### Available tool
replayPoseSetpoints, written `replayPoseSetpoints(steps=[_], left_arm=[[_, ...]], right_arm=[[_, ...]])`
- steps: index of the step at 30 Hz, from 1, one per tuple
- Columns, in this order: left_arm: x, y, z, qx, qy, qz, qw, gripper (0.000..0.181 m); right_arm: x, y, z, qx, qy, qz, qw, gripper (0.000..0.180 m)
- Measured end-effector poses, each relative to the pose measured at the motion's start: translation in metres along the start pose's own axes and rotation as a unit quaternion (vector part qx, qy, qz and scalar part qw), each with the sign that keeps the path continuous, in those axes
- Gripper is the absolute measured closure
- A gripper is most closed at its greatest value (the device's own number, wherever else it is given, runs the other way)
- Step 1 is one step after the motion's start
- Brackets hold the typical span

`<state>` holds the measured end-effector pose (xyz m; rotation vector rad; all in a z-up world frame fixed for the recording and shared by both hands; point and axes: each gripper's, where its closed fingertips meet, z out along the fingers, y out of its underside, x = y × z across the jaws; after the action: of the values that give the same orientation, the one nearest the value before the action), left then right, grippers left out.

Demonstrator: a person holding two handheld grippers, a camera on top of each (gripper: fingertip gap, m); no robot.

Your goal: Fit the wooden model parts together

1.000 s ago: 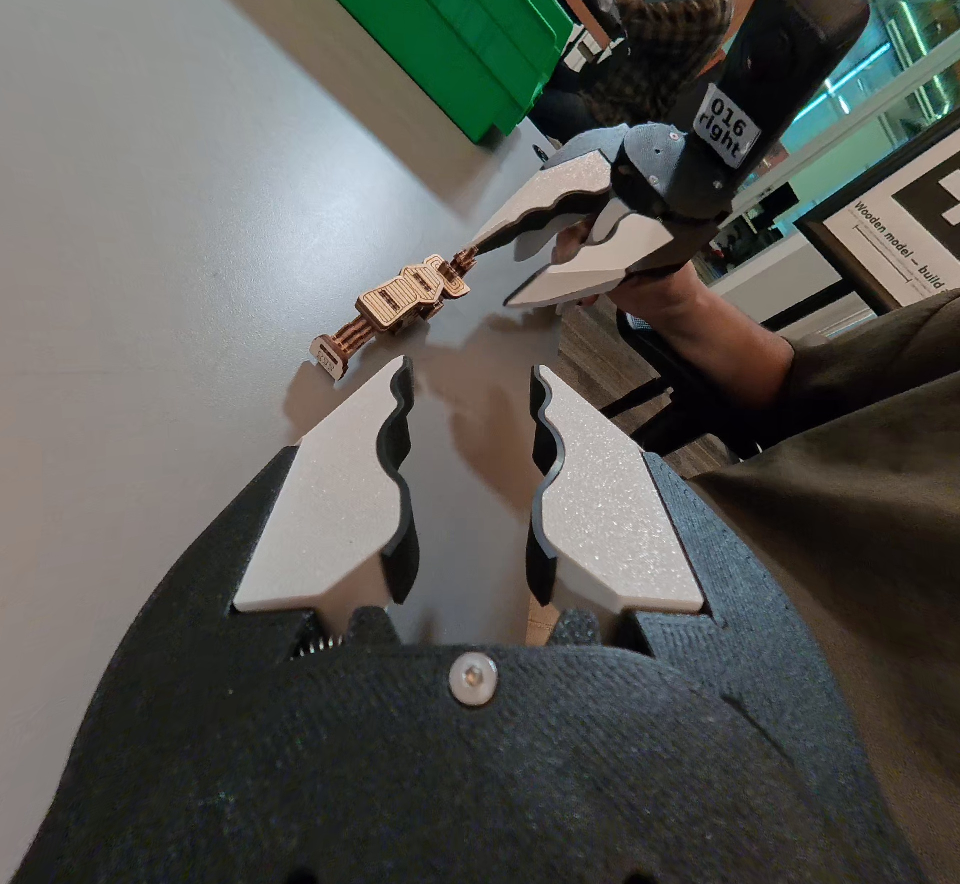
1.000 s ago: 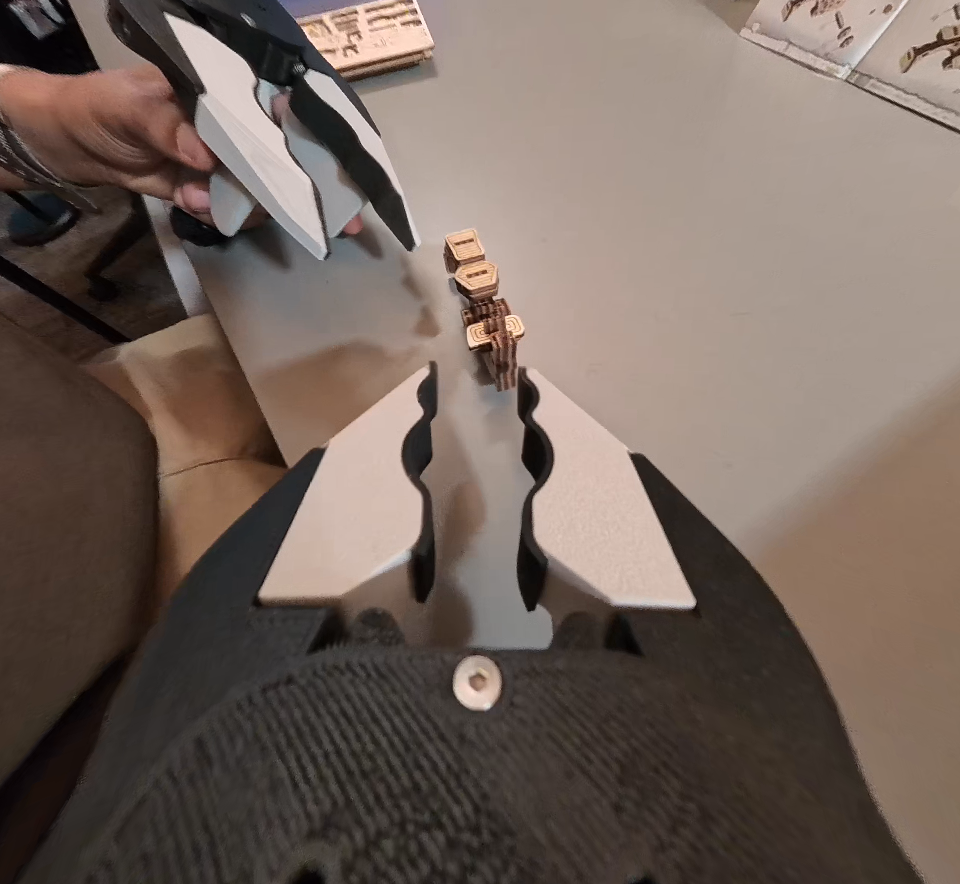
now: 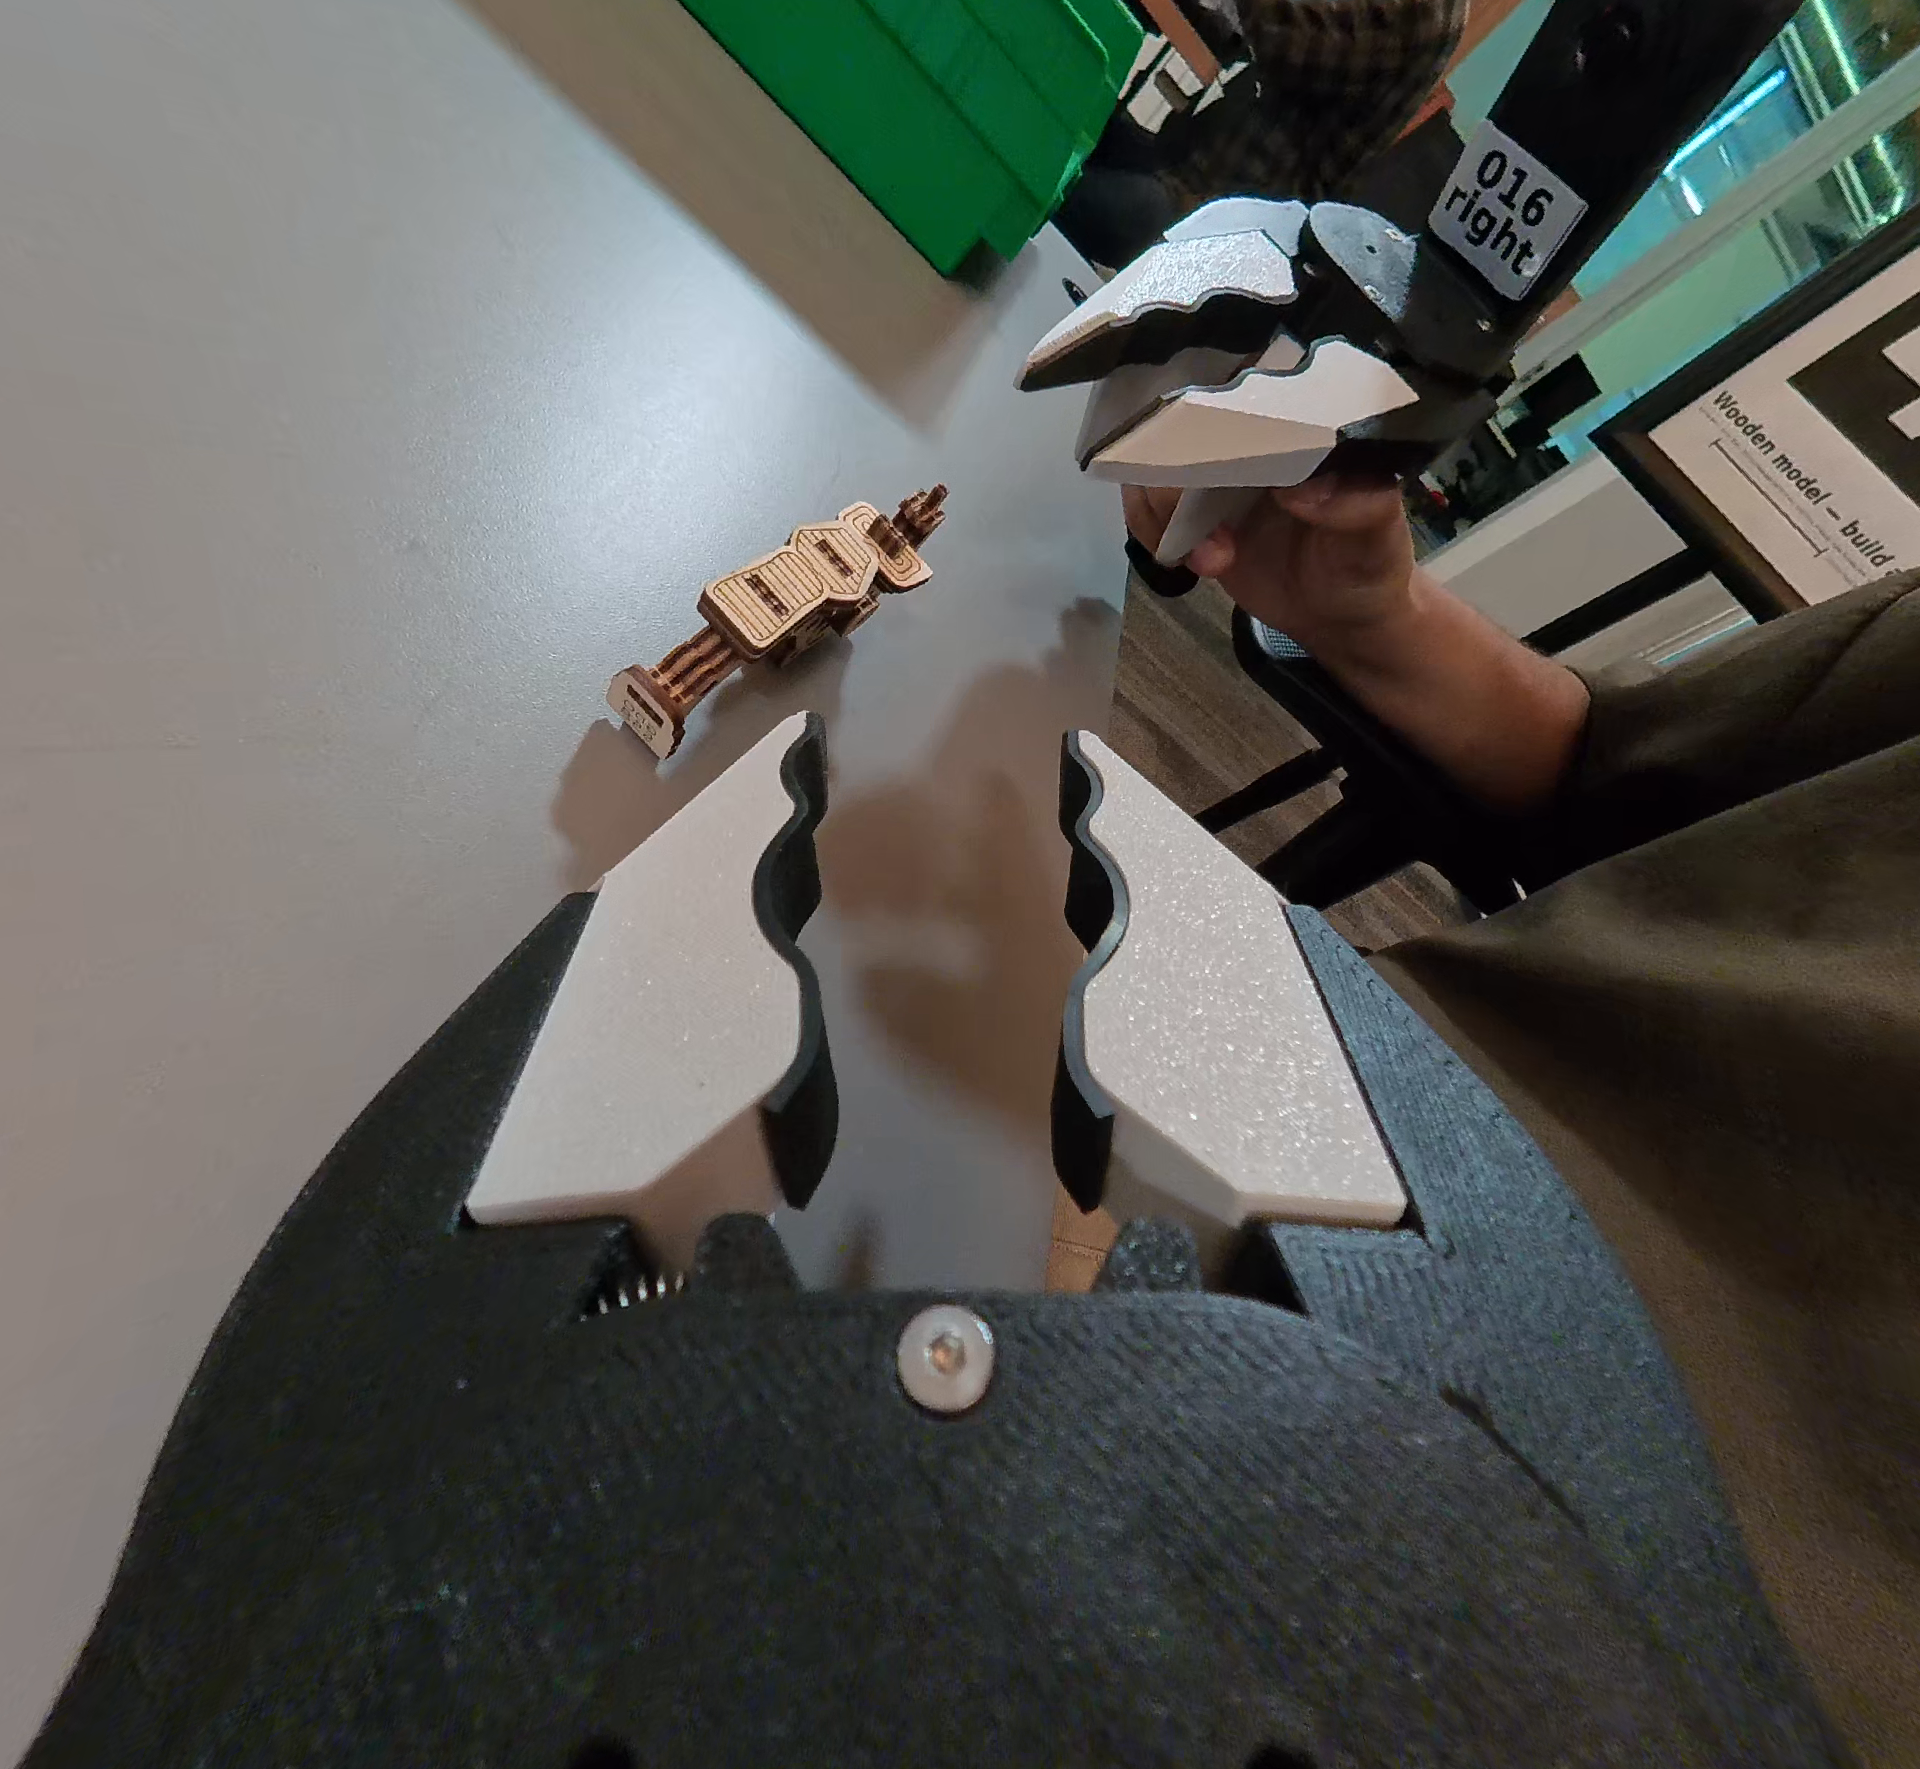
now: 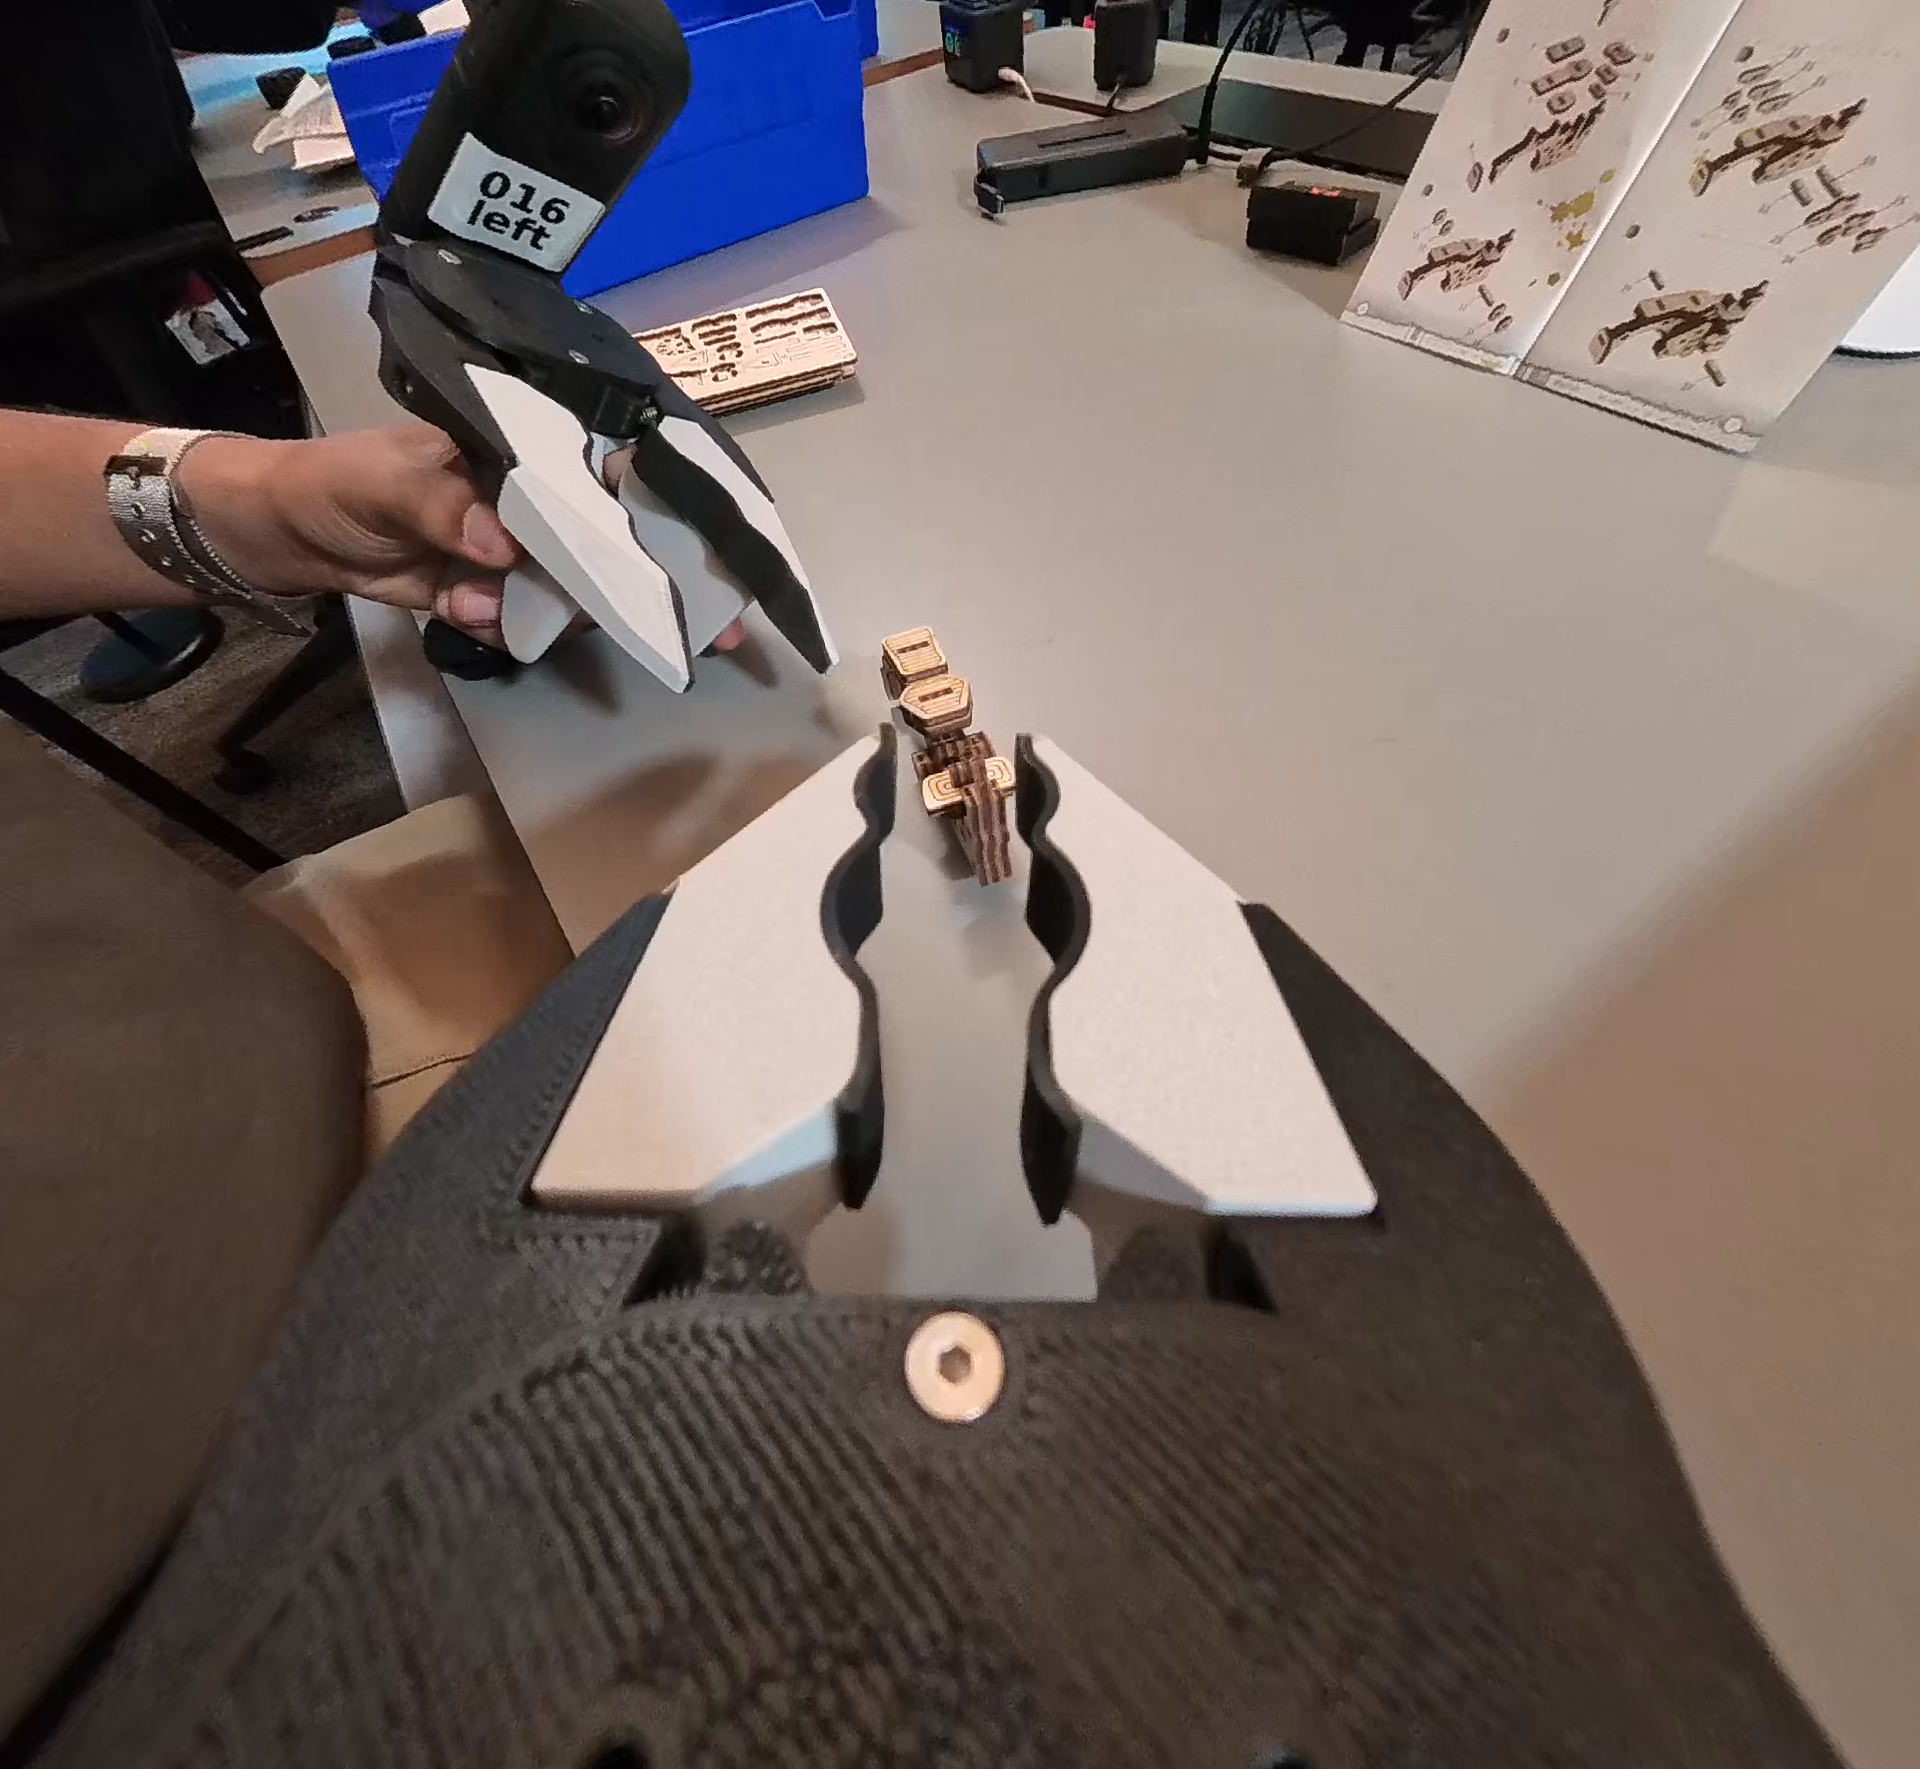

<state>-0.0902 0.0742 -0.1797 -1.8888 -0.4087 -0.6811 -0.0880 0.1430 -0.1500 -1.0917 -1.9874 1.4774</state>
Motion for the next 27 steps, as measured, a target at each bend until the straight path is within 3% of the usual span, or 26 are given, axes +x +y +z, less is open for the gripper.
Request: replayPoseSetpoints(steps=[27], left_arm=[[-0.001, -0.001, 0.000, 0.003, -0.001, -0.006, 1.000, 0.138]], right_arm=[[0.010, 0.002, 0.004, -0.001, 0.042, -0.016, 0.999, 0.155]])
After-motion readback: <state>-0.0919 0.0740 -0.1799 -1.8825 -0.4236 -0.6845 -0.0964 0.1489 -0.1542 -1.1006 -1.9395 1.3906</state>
